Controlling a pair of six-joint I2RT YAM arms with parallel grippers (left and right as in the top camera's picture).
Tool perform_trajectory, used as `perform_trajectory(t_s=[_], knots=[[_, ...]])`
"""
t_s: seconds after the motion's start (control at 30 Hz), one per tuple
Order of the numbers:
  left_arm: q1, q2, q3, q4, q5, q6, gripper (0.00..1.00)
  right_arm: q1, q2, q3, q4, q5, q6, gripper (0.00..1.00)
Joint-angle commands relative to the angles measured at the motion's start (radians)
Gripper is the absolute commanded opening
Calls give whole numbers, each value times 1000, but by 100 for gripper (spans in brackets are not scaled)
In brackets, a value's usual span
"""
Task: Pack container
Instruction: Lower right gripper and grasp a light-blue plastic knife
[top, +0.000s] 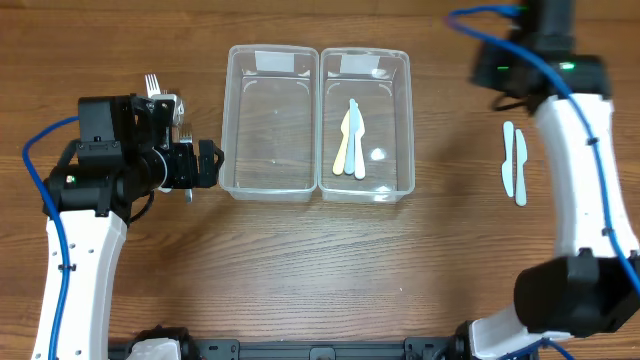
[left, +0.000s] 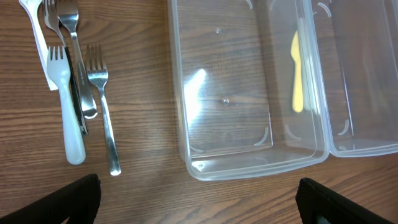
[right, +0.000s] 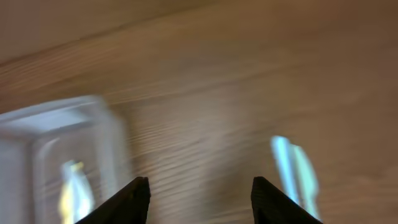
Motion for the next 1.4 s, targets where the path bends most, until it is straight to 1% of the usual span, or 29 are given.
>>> perform_trajectory(t_s=[0.0,0.07,0.17,0.3,0.47,0.6,1.0,1.13,1.3,1.37], knots=[[-2,7,25,-2,0,19,100,-128,62,-34,1,-10,3,57],[-2,7,25,-2,0,19,100,-180,96,-42,-8,-35,-7,59],[-2,7,25,-2,0,19,100,-229,161,-47,-32,-96,-92,62],[-2,7,25,-2,0,19,100,-246,265,-47,-77,-104,-188,60],[-2,7,25,-2,0,19,100,-247,369,-47,-74,-101,-191,55],[-2,7,25,-2,0,19,100,-247,409,-48,-80,-100,-188,52],[-2,7,25,-2,0,19,100,-247,464,-52,-92,-98,-186,50],[-2,7,25,-2,0,19,100,-247,497,-52,-98,-97,-187,45],[-2,7,25,-2,0,19,100,-247,511,-52,-103,-98,-187,45],[-2,7,25,-2,0,19,100,-247,511,-52,-106,-98,-187,40]])
